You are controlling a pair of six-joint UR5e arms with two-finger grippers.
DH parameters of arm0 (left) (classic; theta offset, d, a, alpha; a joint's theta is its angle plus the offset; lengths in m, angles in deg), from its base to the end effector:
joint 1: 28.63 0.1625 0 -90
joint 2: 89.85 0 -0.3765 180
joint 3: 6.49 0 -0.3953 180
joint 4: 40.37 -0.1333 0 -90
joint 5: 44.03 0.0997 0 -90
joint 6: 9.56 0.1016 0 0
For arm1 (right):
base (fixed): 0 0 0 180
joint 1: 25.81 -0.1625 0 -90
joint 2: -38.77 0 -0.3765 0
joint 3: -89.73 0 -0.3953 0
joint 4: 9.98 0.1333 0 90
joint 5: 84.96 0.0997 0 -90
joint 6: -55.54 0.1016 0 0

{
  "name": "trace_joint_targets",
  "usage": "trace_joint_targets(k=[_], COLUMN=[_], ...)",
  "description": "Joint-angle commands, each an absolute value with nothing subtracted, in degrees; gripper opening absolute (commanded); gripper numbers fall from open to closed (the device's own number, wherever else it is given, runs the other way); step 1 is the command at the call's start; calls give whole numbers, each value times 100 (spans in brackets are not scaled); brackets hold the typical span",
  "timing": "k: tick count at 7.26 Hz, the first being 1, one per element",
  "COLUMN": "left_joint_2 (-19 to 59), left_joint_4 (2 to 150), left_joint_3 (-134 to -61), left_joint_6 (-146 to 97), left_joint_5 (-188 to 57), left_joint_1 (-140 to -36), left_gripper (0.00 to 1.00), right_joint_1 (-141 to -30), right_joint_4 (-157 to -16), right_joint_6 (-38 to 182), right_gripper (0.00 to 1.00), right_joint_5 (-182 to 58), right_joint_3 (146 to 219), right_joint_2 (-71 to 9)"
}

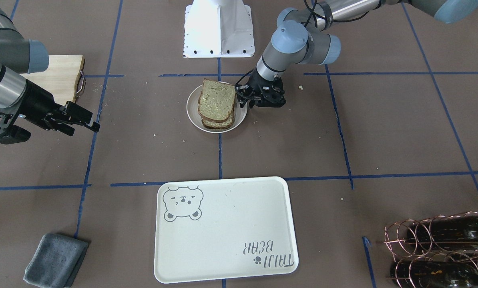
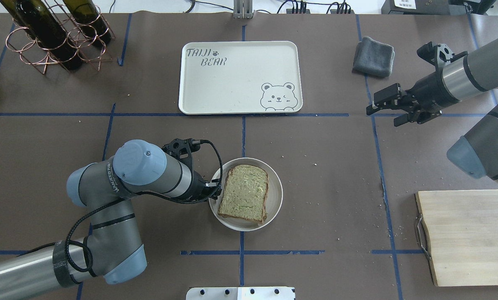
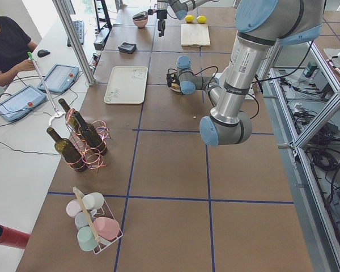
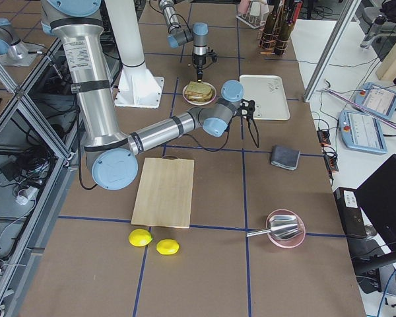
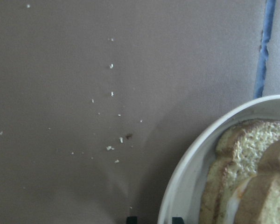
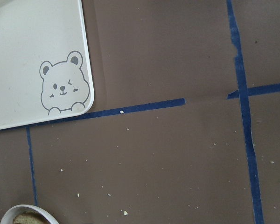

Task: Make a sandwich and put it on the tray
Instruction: 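Grasp the plate rim with the left gripper and lift it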

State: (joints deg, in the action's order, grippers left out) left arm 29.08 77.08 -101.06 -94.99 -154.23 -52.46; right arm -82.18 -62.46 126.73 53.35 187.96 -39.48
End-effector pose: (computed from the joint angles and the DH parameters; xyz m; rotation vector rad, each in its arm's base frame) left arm 0.5490 -0.3498 0.2330 -0.0506 1.0971 -0.1142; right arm -0.2616 -0.4970 0.3483 -0.0353 -1.2062 0.1516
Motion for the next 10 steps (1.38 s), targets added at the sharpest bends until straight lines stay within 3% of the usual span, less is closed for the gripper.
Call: trace_joint_targets(k=[1,3,5,10], left_joint_2=[2933,2951,2951,2942], left_joint_4=[7723,7732,7723,8407], left_joint_3=[-10062,-10045,-10053,-10124], left_joint_6=[-9499,-9499,-9516,-11111], left_joint_5=[-15425,-15425,-15433,-15451], left_joint_1=[-5183,-5148,-5139,-5761], left_gripper=[28,24,0,0], right_joint_1=[-8214,-8214,-8197,-8214], right_joint_4=[-6254,-6272,-6272,-6236], right_joint_6=[12673,12673,12682,12691], right_gripper=[100,100,100,100], right_joint_5=[5338,5338,5338,5338], right_joint_3=[18790,18781,18781,18807], right_joint_2=[-3945,-3936,-3928,-3936])
